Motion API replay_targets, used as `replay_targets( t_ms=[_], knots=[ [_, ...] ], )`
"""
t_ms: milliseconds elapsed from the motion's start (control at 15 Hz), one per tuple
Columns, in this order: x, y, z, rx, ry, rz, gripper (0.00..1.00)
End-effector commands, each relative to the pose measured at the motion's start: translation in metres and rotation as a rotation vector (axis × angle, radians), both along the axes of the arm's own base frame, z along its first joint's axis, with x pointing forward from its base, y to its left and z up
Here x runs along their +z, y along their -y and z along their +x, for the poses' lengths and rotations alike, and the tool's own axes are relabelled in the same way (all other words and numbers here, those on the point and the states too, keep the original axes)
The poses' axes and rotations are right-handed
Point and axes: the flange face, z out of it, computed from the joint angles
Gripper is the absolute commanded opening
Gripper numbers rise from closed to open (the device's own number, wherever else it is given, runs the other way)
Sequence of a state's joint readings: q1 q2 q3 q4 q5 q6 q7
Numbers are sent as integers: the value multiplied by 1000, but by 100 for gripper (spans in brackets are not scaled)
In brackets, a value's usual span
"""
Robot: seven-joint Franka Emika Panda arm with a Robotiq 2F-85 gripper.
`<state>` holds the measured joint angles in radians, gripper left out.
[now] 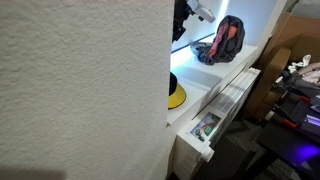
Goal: Move the white bottle to the left
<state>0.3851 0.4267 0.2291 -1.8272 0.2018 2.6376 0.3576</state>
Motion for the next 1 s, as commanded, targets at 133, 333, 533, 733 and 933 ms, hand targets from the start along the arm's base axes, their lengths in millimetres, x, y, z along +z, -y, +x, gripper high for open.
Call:
replay_targets(
  t_ms=[133, 333, 533, 733, 933],
  knots=[
    [-9, -1, 0, -5, 10, 7, 46],
    [-9, -1, 1, -6, 12, 8, 46],
    [-9, -1, 1, -6, 12, 9, 46],
    [-9, -1, 1, -6, 12, 9, 46],
    [-9, 0, 2, -14, 12, 9, 78]
  ],
)
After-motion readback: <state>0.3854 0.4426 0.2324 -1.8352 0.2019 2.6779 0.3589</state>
